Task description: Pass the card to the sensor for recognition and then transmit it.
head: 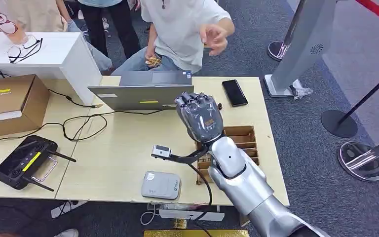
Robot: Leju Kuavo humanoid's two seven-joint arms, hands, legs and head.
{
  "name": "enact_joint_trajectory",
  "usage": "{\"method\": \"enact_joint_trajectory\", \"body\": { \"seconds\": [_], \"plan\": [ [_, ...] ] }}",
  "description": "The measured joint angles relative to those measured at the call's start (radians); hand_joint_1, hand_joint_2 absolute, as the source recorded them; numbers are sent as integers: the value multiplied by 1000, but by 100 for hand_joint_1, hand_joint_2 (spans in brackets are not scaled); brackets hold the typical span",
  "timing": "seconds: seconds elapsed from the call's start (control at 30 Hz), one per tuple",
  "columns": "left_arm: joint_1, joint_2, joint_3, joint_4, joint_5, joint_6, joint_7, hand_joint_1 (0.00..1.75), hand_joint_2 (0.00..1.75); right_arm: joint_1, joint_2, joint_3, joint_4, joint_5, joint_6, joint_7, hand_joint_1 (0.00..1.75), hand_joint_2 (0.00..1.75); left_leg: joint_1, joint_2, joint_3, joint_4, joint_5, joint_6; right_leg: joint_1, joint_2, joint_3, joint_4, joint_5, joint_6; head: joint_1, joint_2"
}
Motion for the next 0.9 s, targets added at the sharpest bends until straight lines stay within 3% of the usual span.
{"method": "enact_joint_trajectory", "body": {
  "seconds": [0.23,0.33,0.5,0.9],
  "plan": [
    [0,0,0,0,0,0,2,0,0,-10,0,-2,-11,0,5,-6,175,175,0,0,0,0,0,0,0,0,0,0,0,0,0,0],
    [0,0,0,0,2,1,2,0,0,-12,0,-2,-14,-75,24,-46,175,175,0,0,0,0,0,0,0,0,0,0,0,0,0,0],
    [0,0,0,0,4,1,0,0,0,-10,4,-6,-37,-285,115,-127,175,175,0,0,0,0,0,0,0,0,0,0,0,0,0,0],
    [1,-2,0,0,5,3,-3,0,0,-8,4,-18,-114,-607,376,-191,175,175,0,0,0,0,0,0,0,0,0,0,0,0,0,0]
  ]
}}
